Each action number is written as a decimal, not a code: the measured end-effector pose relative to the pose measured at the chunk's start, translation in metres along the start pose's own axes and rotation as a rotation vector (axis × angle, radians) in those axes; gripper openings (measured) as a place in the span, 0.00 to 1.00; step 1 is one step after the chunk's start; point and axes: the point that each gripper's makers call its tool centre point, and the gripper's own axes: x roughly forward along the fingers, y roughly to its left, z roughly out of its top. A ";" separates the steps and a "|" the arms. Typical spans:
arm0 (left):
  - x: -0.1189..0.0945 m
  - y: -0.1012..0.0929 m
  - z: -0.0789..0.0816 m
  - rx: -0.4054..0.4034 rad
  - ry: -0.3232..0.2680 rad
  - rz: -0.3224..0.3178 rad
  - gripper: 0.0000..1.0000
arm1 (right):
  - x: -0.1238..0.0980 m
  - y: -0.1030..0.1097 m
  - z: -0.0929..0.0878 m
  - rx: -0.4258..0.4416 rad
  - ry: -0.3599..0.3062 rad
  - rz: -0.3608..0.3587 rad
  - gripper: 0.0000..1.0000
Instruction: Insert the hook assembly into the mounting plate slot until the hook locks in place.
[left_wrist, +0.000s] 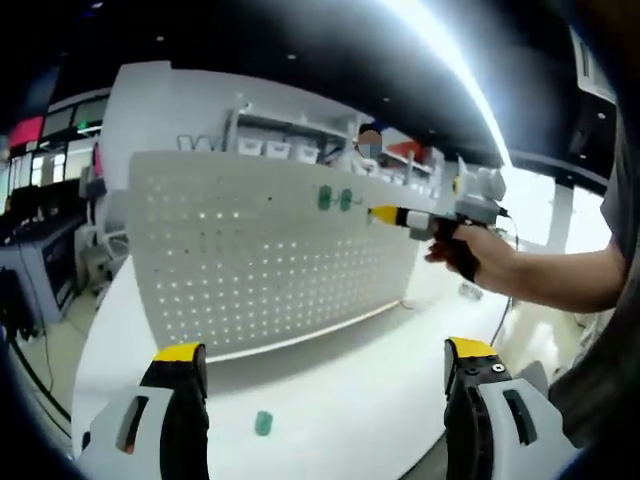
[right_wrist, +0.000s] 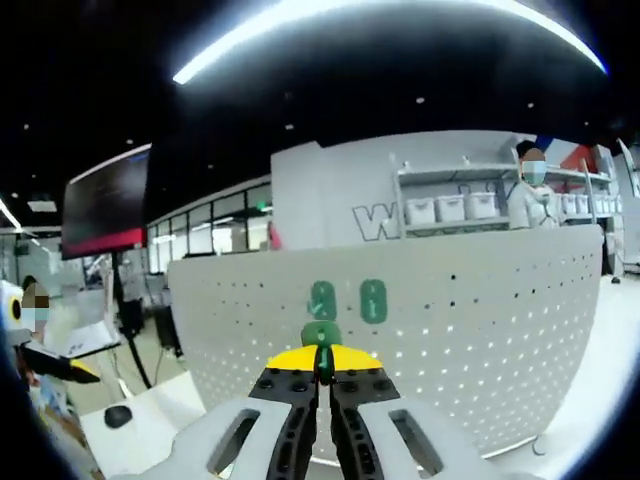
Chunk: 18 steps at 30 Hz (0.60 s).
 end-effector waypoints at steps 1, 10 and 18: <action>0.000 0.001 0.000 0.000 -0.001 0.003 1.00 | 0.001 -0.004 0.001 -0.003 -0.004 -0.009 0.00; 0.004 0.007 0.002 -0.002 0.008 0.009 1.00 | 0.014 -0.034 0.011 0.004 -0.033 -0.075 0.00; 0.008 0.014 -0.002 -0.006 0.023 0.018 1.00 | 0.021 -0.048 0.012 -0.018 -0.039 -0.116 0.00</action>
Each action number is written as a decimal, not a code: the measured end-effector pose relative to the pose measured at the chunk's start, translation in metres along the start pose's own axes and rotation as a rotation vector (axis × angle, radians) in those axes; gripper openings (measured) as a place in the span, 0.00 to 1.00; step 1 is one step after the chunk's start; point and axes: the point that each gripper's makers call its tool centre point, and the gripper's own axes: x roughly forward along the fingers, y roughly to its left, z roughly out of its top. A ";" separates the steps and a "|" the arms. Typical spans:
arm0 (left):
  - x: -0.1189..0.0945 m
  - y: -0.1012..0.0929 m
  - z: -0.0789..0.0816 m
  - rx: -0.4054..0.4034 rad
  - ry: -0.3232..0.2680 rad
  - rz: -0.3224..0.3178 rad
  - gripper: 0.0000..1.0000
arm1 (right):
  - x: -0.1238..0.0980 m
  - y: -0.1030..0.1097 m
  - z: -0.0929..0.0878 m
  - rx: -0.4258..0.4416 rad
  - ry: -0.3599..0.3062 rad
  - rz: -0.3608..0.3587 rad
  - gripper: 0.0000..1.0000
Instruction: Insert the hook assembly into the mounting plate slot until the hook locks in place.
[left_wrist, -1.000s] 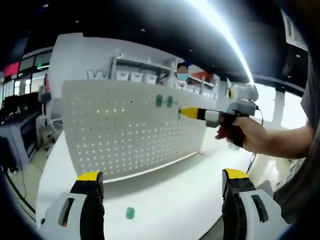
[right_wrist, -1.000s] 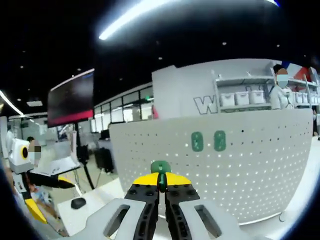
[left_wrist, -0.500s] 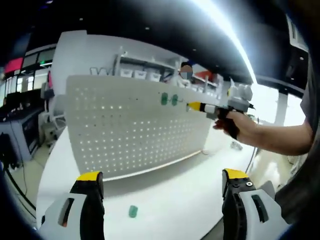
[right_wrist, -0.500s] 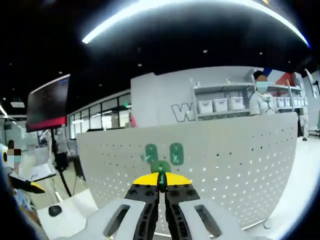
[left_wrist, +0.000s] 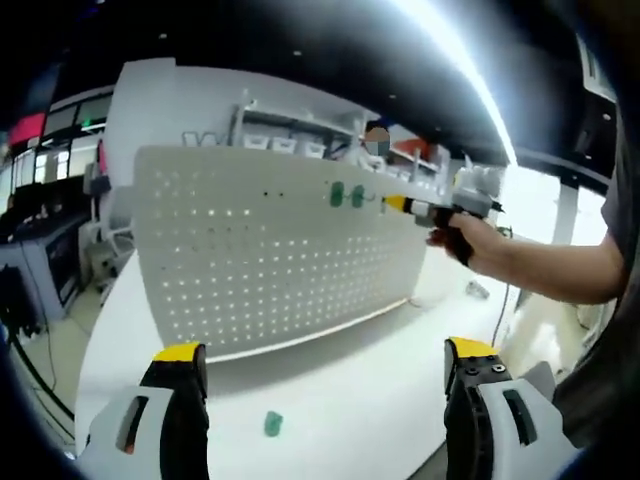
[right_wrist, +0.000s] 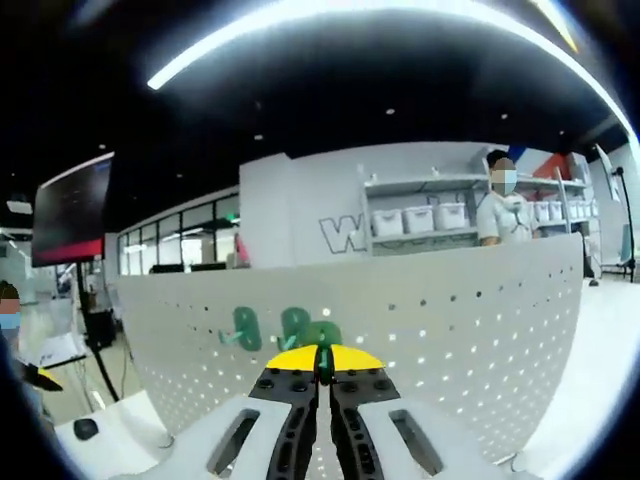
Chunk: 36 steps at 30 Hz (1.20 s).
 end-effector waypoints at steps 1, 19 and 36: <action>0.000 0.001 -0.001 -0.002 0.002 0.002 1.00 | 0.001 -0.001 -0.001 0.003 0.002 -0.002 0.00; 0.000 0.014 -0.002 -0.014 0.009 0.024 1.00 | 0.025 -0.018 0.014 -0.021 -0.058 -0.051 0.00; 0.004 0.021 0.003 0.006 0.014 0.043 1.00 | 0.029 -0.026 0.007 -0.036 -0.078 -0.095 0.00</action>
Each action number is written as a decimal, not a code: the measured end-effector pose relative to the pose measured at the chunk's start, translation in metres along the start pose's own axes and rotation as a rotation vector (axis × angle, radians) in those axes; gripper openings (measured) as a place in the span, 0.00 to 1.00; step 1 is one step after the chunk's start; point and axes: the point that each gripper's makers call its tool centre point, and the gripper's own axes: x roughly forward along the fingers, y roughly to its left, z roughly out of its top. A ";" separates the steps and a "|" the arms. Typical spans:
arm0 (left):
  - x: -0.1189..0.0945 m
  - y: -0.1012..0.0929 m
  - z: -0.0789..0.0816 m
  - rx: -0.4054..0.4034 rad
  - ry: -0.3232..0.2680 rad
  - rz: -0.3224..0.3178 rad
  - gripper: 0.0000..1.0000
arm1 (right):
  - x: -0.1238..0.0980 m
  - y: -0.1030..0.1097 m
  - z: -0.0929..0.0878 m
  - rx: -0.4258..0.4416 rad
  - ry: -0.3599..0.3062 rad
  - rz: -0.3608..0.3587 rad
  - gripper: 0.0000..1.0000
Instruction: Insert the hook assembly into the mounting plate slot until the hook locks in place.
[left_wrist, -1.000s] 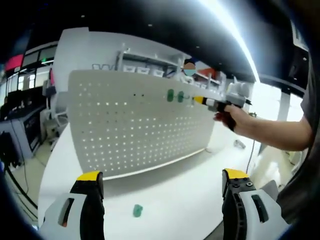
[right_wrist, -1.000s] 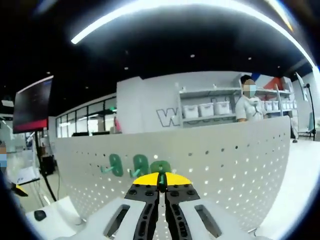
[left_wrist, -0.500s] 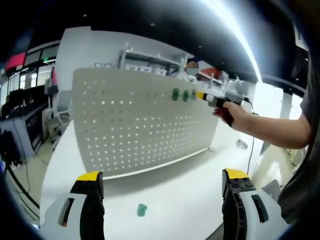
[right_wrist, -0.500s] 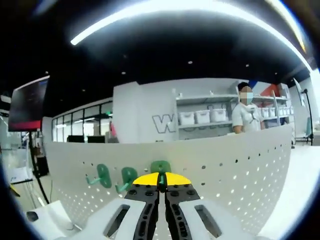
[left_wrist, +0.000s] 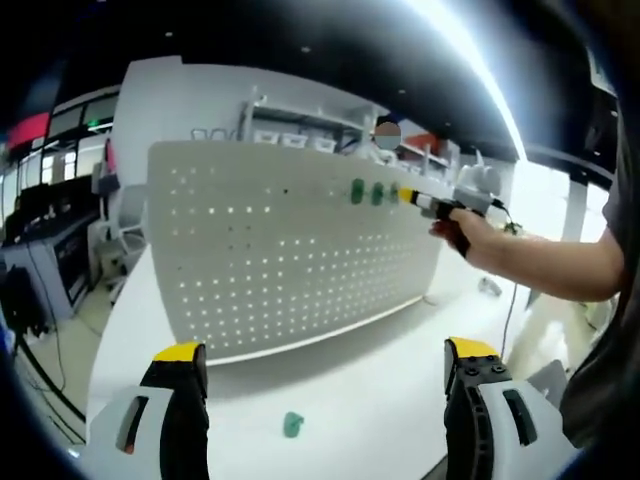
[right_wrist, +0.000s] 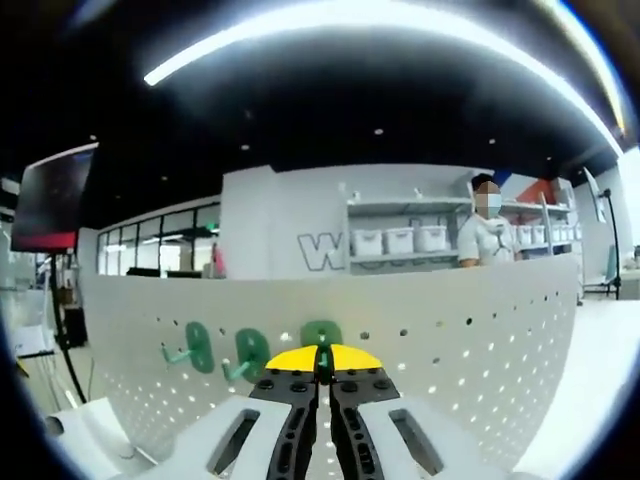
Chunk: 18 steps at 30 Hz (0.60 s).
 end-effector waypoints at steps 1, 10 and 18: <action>0.000 0.000 0.000 0.000 0.001 0.000 1.00 | 0.001 0.000 -0.002 -0.003 0.007 0.001 0.00; -0.004 0.006 -0.001 0.003 0.007 0.018 1.00 | 0.001 0.004 -0.004 -0.054 0.001 -0.020 0.00; -0.001 -0.006 -0.009 0.011 0.026 -0.001 1.00 | 0.001 0.006 -0.007 -0.111 0.047 0.007 0.02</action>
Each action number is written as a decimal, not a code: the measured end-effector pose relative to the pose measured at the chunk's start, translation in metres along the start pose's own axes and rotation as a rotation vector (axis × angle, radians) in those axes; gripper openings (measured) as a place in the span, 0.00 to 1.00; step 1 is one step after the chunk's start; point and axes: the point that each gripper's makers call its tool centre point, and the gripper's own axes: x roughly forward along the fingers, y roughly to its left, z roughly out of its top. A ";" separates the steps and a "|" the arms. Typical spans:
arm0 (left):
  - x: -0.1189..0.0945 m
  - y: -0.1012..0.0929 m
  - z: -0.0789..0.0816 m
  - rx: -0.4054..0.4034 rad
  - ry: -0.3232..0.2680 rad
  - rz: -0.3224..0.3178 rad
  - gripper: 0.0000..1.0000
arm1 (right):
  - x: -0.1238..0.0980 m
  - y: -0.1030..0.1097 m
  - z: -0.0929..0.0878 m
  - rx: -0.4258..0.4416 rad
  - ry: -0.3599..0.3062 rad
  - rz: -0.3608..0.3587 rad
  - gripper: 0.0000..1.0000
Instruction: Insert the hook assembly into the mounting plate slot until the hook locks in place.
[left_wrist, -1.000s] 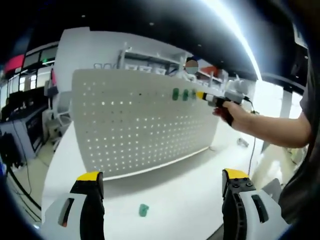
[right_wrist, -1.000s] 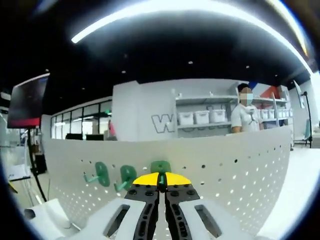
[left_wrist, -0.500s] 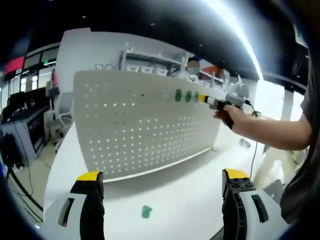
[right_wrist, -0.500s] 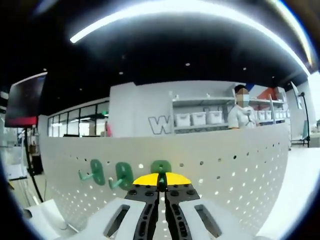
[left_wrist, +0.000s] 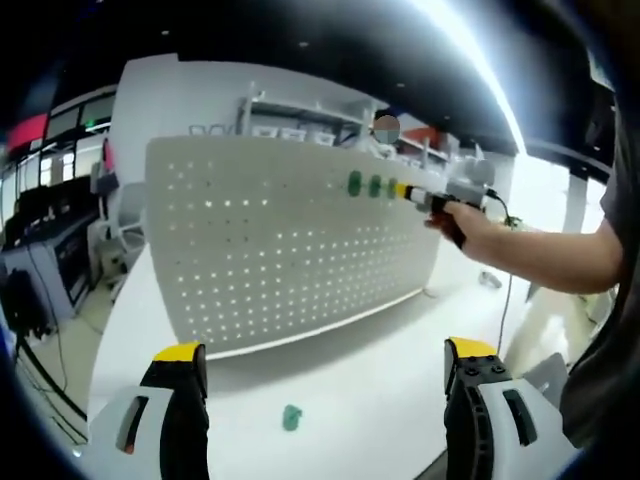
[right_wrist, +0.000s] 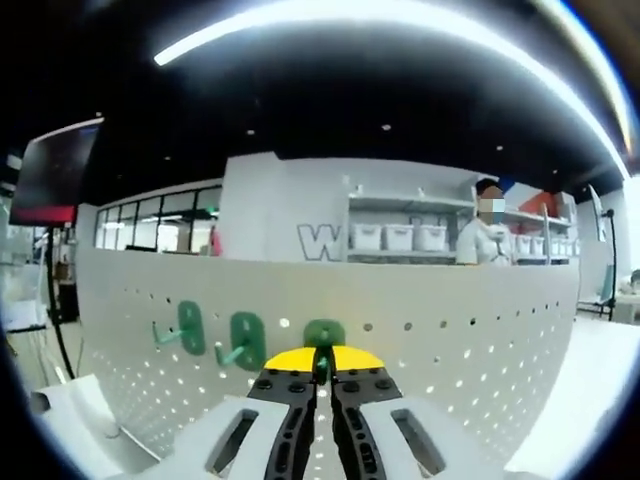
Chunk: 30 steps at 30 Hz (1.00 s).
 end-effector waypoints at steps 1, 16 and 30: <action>0.000 0.000 -0.001 -0.001 0.002 -0.001 1.00 | -0.001 0.000 0.000 0.011 0.005 0.003 0.03; -0.008 0.010 -0.027 -0.024 0.083 0.021 1.00 | -0.023 -0.003 0.011 0.082 0.015 0.034 0.29; -0.011 0.003 -0.053 -0.048 0.168 0.002 1.00 | -0.073 0.009 -0.015 0.085 0.112 0.128 0.36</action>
